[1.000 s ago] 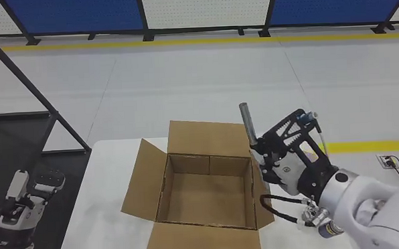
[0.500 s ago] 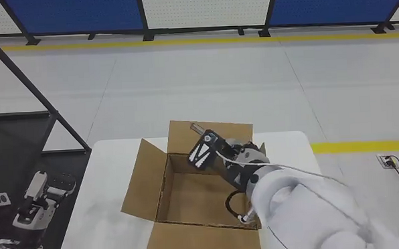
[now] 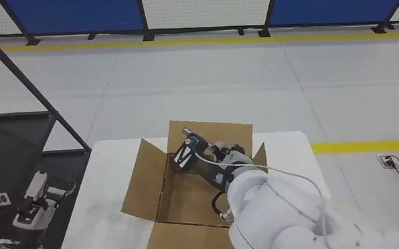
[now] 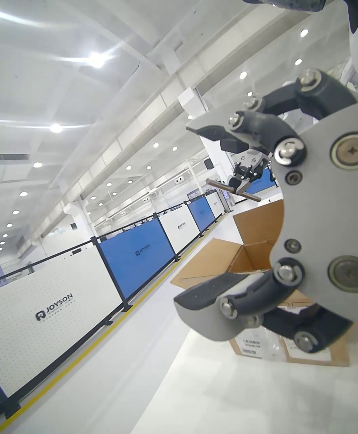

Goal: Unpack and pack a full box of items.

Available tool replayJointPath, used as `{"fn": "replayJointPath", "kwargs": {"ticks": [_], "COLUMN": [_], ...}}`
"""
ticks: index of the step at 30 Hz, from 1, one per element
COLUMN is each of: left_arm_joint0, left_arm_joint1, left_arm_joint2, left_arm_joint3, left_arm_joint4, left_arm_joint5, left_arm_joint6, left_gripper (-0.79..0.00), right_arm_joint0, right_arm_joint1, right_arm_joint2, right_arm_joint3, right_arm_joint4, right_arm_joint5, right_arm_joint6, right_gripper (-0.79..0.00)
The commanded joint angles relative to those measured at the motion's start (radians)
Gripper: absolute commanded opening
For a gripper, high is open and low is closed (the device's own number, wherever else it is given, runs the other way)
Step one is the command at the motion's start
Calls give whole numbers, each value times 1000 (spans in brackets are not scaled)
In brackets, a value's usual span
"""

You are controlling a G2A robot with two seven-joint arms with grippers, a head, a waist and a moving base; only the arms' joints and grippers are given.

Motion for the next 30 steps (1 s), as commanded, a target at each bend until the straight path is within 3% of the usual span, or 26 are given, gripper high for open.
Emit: {"fn": "replayJointPath", "kwargs": {"ticks": [1,5,10,17,25,30], "left_arm_joint0": [0,0,-3,-6,4,13], "left_arm_joint1": [0,0,0,0,0,-1], "left_arm_joint2": [0,0,17,34,32,33], "left_arm_joint3": [0,0,-10,-2,0,-5], "left_arm_joint4": [0,0,27,42,32,30], "left_arm_joint5": [0,0,9,5,-1,-6], "left_arm_joint6": [0,0,8,18,18,22], "left_gripper": [0,0,0,0,0,0], "right_arm_joint0": [0,-5,-33,28,65,55], "right_arm_joint1": [0,0,-17,-87,-167,-195], "right_arm_joint2": [0,0,2,-32,-115,-141], "right_arm_joint3": [0,0,68,254,445,554], "right_arm_joint4": [0,4,114,359,459,503], "right_arm_joint5": [0,-3,-106,-167,-206,-280], "right_arm_joint6": [0,-10,-100,-105,-144,-159], "right_gripper": [-785,-785,-785,-785,-785,-785]}}
